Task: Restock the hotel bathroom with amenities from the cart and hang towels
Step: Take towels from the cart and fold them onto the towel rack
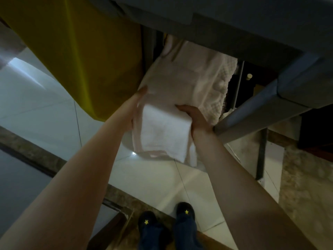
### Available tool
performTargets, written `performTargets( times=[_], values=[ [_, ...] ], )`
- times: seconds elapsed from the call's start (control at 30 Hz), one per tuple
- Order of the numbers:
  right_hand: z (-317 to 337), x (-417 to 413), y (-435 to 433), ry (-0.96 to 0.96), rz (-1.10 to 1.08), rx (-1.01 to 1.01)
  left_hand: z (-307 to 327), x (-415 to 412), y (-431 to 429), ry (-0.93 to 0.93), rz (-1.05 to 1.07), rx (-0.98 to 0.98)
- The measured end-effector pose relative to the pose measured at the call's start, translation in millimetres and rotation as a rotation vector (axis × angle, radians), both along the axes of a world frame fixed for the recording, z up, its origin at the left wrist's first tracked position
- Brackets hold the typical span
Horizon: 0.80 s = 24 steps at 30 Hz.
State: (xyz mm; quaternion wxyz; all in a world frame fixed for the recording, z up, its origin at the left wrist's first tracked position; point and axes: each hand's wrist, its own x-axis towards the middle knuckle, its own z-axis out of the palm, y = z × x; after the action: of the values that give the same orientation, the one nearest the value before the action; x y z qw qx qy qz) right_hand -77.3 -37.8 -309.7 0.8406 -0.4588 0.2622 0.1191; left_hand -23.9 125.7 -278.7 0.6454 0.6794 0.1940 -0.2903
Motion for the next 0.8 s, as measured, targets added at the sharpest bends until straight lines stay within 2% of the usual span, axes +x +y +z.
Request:
performTargets(
  times=[0.1, 0.17, 0.23, 0.3, 0.4, 0.47, 0.53, 0.63, 0.7, 0.8],
  values=[
    [-13.3, -13.3, 3.4, 0.183, 0.128, -0.184, -4.7, -13.4, 7.4, 0.066, -0.094, 0.248],
    [-23.4, -17.1, 5.5, 0.253, 0.172, -0.241, -4.8, -20.8, 12.5, 0.093, -0.145, 0.304],
    [-23.1, -18.0, 5.6, 0.27, 0.092, -0.184, -2.4, -25.2, 16.7, 0.162, -0.203, 0.307],
    [-19.4, -13.3, 4.3, 0.224, 0.037, -0.261, 3.2, -25.7, 19.6, 0.248, -0.281, 0.28],
    [-18.6, -3.5, -1.7, 0.159, 0.113, -0.407, 12.1, -18.9, 18.1, 0.214, -0.219, 0.098],
    [-18.1, -0.7, -4.8, 0.144, 0.187, -0.404, 19.2, -14.4, 13.1, 0.195, -0.112, 0.036],
    [-3.4, -2.9, -0.2, 0.151, 0.235, -0.385, 18.0, -9.5, 11.0, 0.181, -0.132, 0.019],
    [-1.3, -4.1, 2.1, 0.146, 0.289, -0.434, 9.7, -11.0, 15.8, 0.238, -0.222, 0.102],
    [-1.9, 0.9, 2.9, 0.116, 0.189, -0.377, 6.0, -14.3, 21.4, 0.227, -0.168, 0.111],
    [-10.1, 24.8, 0.4, 0.176, -0.192, -0.431, 1.6, -12.1, 29.3, 0.177, -0.023, 0.103]
  ],
)
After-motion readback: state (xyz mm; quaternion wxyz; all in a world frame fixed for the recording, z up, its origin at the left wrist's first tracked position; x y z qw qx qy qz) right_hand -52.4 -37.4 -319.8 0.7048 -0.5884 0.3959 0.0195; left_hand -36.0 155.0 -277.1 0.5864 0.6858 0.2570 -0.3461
